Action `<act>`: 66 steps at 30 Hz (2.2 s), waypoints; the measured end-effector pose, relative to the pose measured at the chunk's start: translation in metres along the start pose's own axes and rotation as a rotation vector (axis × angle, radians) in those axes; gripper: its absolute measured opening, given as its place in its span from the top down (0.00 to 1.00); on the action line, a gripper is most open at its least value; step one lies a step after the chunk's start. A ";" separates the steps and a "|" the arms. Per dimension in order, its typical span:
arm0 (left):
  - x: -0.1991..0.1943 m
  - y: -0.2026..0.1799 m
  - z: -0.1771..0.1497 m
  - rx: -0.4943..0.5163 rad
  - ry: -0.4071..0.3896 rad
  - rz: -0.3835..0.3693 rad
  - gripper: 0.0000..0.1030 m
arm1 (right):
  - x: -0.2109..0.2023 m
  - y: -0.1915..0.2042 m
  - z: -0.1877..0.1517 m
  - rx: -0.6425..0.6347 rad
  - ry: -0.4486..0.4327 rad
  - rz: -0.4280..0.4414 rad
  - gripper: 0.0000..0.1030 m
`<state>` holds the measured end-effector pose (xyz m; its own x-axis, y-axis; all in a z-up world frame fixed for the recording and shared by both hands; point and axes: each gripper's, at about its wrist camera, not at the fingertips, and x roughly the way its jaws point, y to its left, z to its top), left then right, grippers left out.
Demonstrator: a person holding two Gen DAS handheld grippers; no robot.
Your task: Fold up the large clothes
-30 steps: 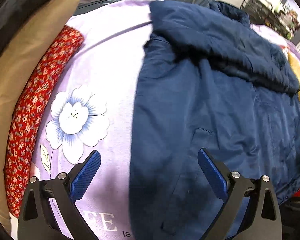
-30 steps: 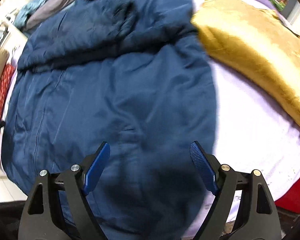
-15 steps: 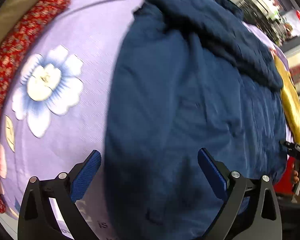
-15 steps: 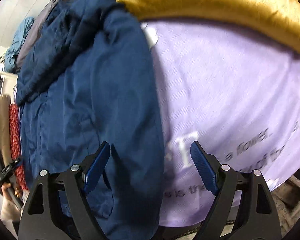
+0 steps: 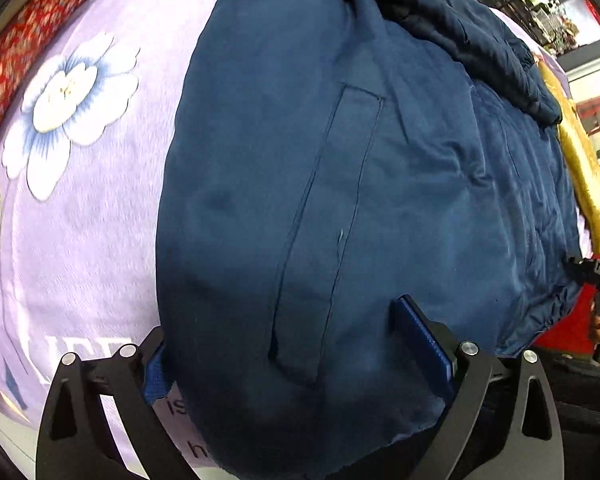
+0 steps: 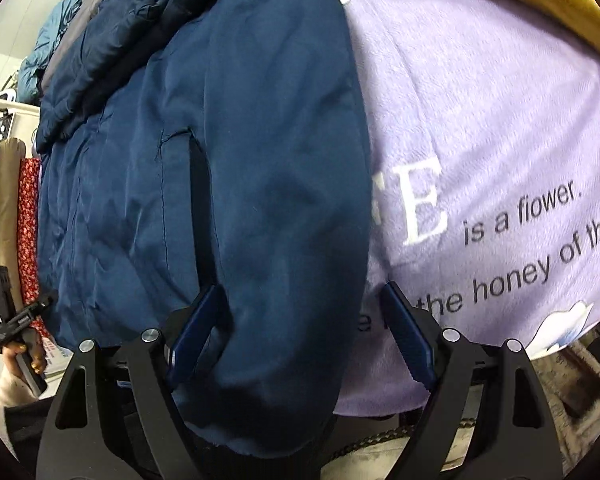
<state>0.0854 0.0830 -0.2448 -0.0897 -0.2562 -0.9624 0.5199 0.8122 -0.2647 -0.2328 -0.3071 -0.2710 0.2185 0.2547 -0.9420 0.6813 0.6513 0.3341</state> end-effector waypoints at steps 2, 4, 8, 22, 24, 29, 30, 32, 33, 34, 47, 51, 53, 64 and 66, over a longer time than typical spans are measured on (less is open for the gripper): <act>-0.002 0.005 -0.006 0.003 -0.007 -0.010 0.13 | -0.002 -0.002 -0.005 -0.004 0.007 0.010 0.21; -0.003 0.010 -0.011 0.007 -0.008 -0.034 0.18 | -0.005 -0.009 -0.010 -0.001 0.020 0.032 0.21; -0.007 0.018 -0.018 -0.018 -0.019 -0.080 0.29 | 0.004 -0.011 -0.013 0.035 0.057 0.110 0.20; -0.013 0.015 -0.024 0.010 0.008 -0.083 0.40 | 0.017 0.019 -0.049 -0.051 0.050 0.089 0.51; -0.020 0.020 -0.025 -0.007 -0.001 -0.095 0.57 | 0.016 0.025 -0.050 -0.073 0.057 0.103 0.64; -0.035 0.021 -0.028 0.023 -0.027 -0.121 0.81 | 0.002 0.033 -0.048 -0.120 0.076 0.107 0.74; -0.039 0.020 -0.031 0.041 -0.033 -0.113 0.82 | -0.002 0.031 -0.050 -0.132 0.079 0.113 0.75; -0.045 0.016 -0.035 0.060 -0.041 -0.109 0.83 | -0.008 0.032 -0.051 -0.140 0.081 0.128 0.76; -0.047 0.014 -0.036 0.065 -0.043 -0.111 0.83 | -0.010 0.030 -0.051 -0.140 0.081 0.133 0.76; -0.048 0.011 -0.037 0.069 -0.042 -0.112 0.84 | -0.013 0.030 -0.052 -0.137 0.085 0.143 0.76; -0.053 0.005 -0.006 0.067 -0.018 -0.099 0.84 | -0.019 0.040 -0.042 -0.101 0.086 0.185 0.77; -0.078 0.003 0.022 0.063 -0.103 -0.133 0.84 | -0.040 0.051 -0.017 -0.133 0.018 0.224 0.77; -0.088 0.002 0.041 0.060 -0.144 -0.142 0.84 | -0.048 0.057 -0.001 -0.145 -0.027 0.230 0.78; -0.110 -0.014 0.145 0.044 -0.277 -0.070 0.84 | -0.094 0.087 0.123 -0.141 -0.256 0.260 0.78; -0.115 -0.011 0.163 0.027 -0.292 -0.064 0.84 | -0.102 0.086 0.145 -0.100 -0.278 0.294 0.78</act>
<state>0.2281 0.0180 -0.1216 0.1235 -0.4498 -0.8845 0.5437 0.7764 -0.3189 -0.0952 -0.3807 -0.1510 0.5831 0.2465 -0.7741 0.4937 0.6492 0.5786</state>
